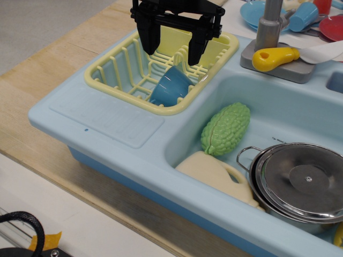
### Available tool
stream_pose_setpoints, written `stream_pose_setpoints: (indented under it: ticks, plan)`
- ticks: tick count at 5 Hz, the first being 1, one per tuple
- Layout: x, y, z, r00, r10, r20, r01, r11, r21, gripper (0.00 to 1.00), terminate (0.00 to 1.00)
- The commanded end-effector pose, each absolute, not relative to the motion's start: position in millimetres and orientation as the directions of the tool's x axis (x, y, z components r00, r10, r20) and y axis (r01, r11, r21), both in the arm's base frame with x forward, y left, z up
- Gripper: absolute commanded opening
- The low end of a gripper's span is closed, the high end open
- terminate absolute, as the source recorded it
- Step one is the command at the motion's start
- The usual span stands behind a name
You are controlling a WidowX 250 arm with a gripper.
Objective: Flip cup upright
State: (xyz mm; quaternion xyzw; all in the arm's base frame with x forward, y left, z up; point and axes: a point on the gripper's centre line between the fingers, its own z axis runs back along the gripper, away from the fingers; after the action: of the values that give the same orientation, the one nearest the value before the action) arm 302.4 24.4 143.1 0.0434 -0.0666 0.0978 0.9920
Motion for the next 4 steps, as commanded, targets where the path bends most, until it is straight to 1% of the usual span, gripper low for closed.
stream_pose_setpoints:
  ticks: [1, 2, 3, 4]
  plan:
    - [302.4, 24.4, 143.1, 0.972, 0.188, 0.141, -0.200, 0.977, 0.073, 1.00, 0.00]
    - [303.4, 26.4, 138.0, 0.968, 0.199, 0.150, -0.197, 0.980, -0.031, 1.00, 0.00]
    - [301.8, 28.2, 133.2, 0.965, 0.223, 0.139, -0.211, 0.973, -0.093, 1.00, 0.00]
    - [302.4, 29.5, 129.9, 0.961, 0.249, 0.120, -0.233, 0.964, -0.132, 1.00, 0.00]
